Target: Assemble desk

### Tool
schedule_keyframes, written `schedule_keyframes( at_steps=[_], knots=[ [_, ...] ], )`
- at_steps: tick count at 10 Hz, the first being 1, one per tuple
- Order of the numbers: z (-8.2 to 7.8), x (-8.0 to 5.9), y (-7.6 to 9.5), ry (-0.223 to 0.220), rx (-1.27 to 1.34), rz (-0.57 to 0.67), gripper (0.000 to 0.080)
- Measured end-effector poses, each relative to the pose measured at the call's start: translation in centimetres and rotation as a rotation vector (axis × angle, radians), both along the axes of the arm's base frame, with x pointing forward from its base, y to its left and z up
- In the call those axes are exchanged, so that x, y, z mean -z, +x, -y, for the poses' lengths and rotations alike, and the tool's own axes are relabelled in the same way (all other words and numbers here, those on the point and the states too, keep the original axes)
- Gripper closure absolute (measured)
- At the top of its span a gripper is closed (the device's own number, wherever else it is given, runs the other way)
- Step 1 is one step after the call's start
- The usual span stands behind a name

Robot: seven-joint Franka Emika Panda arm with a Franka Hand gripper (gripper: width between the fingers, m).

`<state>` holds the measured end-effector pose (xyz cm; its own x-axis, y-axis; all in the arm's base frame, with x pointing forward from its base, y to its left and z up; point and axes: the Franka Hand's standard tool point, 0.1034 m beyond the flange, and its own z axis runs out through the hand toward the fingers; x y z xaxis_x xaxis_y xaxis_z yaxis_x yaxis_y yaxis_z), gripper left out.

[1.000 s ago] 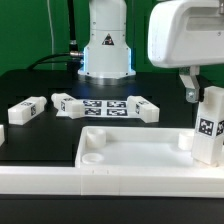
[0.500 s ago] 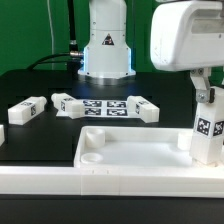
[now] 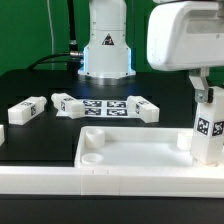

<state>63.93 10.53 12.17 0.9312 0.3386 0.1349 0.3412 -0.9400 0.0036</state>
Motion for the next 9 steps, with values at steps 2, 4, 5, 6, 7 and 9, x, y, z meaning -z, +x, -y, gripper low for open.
schedule_keyframes(
  at_steps=[2,4,5,6,7,9],
  knots=[
    [0.34,0.05,0.01,0.034,0.169,-0.01,0.051],
    [0.47,0.07,0.01,0.071,0.398,-0.02,0.0509],
    [0.49,0.09,-0.07,0.086,0.501,-0.025,0.0509],
    [0.56,0.12,-0.16,0.099,0.612,-0.032,0.0509],
    [0.62,0.15,-0.2,0.108,0.696,-0.038,0.0509],
    [0.74,0.2,-0.2,0.13,0.862,-0.045,0.0509]
  ],
)
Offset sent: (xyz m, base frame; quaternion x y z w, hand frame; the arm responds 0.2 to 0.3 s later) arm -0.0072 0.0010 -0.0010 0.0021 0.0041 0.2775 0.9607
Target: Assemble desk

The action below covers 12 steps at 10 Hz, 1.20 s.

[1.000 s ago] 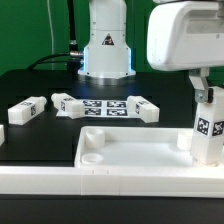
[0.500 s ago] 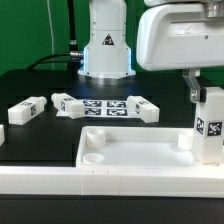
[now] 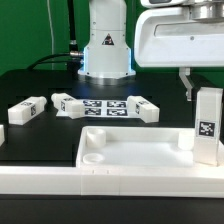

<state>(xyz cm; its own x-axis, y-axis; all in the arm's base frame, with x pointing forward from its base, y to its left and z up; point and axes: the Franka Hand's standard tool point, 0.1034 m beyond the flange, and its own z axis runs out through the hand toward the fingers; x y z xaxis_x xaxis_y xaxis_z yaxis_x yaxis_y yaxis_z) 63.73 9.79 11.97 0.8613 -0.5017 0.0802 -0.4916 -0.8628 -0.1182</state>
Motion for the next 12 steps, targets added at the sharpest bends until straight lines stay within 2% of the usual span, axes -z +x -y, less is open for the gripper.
schedule_keyframes(
  at_steps=[4,6,7,8,9,10,12],
  knots=[
    [0.31,0.03,-0.11,0.054,0.276,-0.023,0.0509],
    [0.34,0.04,-0.14,0.055,0.283,-0.023,0.0509],
    [0.32,0.08,-0.11,0.05,0.245,-0.021,0.0336],
    [0.28,0.02,0.0,0.047,0.221,-0.018,0.0336],
    [0.13,-0.02,-0.07,0.037,0.17,-0.022,0.0215],
    [0.08,-0.09,-0.02,0.01,0.018,-0.01,0.017],
    [-0.05,-0.07,-0.02,-0.016,-0.156,0.002,0.0154]
  ],
)
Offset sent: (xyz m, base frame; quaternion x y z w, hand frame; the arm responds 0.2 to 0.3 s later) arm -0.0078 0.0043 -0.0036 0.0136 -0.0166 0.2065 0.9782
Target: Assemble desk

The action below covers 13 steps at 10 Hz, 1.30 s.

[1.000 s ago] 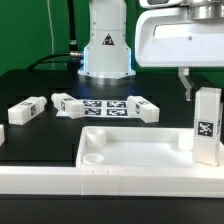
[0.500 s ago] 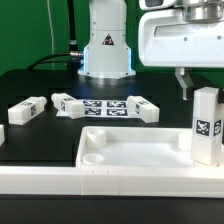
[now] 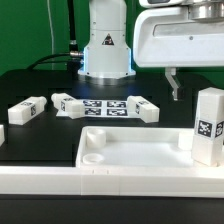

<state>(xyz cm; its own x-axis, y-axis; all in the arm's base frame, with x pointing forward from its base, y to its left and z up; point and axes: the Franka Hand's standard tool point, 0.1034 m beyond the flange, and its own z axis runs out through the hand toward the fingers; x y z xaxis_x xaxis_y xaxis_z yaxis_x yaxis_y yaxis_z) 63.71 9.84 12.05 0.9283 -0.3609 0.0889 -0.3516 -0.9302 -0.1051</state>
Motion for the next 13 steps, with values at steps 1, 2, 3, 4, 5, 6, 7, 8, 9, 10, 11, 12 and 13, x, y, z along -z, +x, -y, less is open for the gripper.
schedule_keyframes(
  at_steps=[1,2,3,4,5,6,7,8,9,10,11,12,13],
  knots=[
    [-0.12,0.03,0.05,-0.009,-0.078,0.005,0.0154],
    [-0.37,0.09,0.11,-0.025,-0.191,0.013,0.015],
    [-0.73,0.2,0.06,-0.035,-0.29,0.018,0.015],
    [-0.98,0.16,0.03,-0.052,-0.368,0.023,0.015],
    [-1.05,0.06,0.05,-0.059,-0.427,0.028,0.015],
    [-0.97,0.08,0.05,-0.07,-0.509,0.033,0.015],
    [-1.0,0.06,0.05,-0.077,-0.563,0.036,0.015],
    [-0.97,0.05,0.06,-0.089,-0.645,0.041,0.015],
    [-0.89,0.07,0.07,-0.096,-0.702,0.044,0.015],
    [-0.79,0.08,0.08,-0.103,-0.754,0.047,0.015],
    [-0.71,0.12,0.08,-0.114,-0.832,0.051,0.015],
    [-0.62,0.22,0.03,-0.121,-0.878,0.05,0.0178],
    [-0.63,0.22,0.03,-0.121,-0.872,0.05,0.0344]
  ],
)
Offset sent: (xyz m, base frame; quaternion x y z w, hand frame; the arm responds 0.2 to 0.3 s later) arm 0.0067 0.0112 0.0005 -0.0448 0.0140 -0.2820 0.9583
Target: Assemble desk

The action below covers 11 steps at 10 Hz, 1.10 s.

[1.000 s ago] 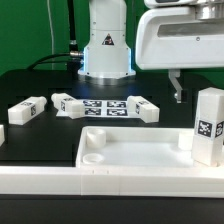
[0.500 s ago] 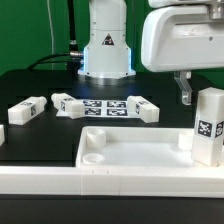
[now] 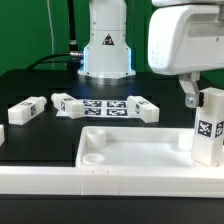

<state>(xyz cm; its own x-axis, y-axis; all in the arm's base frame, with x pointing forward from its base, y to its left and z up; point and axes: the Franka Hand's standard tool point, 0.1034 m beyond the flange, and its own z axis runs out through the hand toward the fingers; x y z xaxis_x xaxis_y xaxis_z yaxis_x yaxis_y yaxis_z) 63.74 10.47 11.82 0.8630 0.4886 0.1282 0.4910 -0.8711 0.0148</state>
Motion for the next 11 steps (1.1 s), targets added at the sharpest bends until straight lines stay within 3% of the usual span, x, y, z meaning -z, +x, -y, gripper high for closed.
schedule_keyframes(
  at_steps=[1,2,3,7,11],
  knots=[
    [0.0,0.01,-0.01,0.0,0.0,0.0,0.0344],
    [0.01,0.02,-0.02,0.0,0.0,0.0,0.0482],
    [0.01,0.02,-0.01,0.0,0.0,0.0,0.051],
    [0.01,0.03,-0.02,0.023,0.163,-0.008,0.051],
    [0.45,0.14,-0.02,0.088,0.597,-0.035,0.0509]
  ],
)
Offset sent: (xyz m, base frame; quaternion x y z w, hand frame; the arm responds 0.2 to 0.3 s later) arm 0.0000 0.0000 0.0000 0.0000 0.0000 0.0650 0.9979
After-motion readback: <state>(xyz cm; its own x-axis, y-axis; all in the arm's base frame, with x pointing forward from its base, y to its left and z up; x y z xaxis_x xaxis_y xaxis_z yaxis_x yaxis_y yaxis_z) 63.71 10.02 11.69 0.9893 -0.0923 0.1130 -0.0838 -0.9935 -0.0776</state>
